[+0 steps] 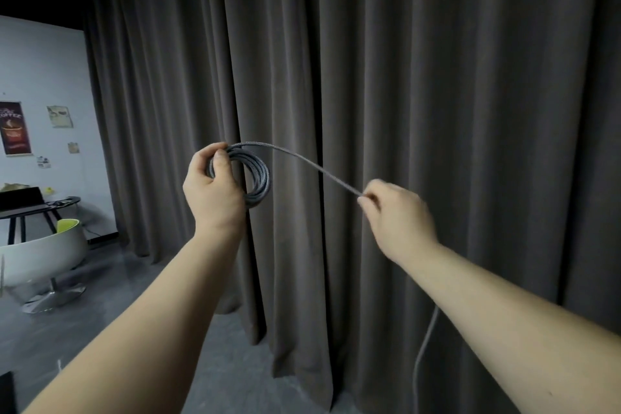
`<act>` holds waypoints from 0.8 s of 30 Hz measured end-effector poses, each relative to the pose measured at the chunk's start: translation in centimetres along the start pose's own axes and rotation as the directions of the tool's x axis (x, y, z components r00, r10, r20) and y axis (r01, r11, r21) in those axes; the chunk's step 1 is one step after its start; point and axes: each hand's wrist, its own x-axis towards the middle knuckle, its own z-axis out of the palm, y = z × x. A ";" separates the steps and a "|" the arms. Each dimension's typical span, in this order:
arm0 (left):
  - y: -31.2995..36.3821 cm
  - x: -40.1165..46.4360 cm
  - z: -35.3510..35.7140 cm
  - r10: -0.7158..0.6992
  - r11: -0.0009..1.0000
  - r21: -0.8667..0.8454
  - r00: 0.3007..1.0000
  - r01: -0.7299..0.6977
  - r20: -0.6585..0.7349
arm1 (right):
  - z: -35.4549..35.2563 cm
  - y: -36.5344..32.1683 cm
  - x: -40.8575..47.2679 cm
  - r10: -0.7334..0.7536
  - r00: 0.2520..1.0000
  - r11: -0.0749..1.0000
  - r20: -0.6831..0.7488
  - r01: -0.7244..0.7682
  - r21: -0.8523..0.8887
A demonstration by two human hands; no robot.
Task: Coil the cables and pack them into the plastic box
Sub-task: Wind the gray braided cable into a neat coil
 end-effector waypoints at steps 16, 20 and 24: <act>1.2 -5.5 2.0 -0.136 0.954 -0.169 0.862 0.247 0.488 | -1.6 -5.8 2.9 -0.179 0.983 0.698 0.047 0.093 0.710; 1.4 -6.0 2.6 -0.102 0.965 -0.158 0.855 0.209 0.508 | -1.1 -5.4 2.8 -0.067 0.997 0.679 0.025 0.027 0.733; 1.3 -6.4 2.8 -0.048 0.988 -0.099 0.838 0.121 0.543 | -1.2 -4.8 3.0 0.036 0.998 0.686 0.060 -0.068 0.724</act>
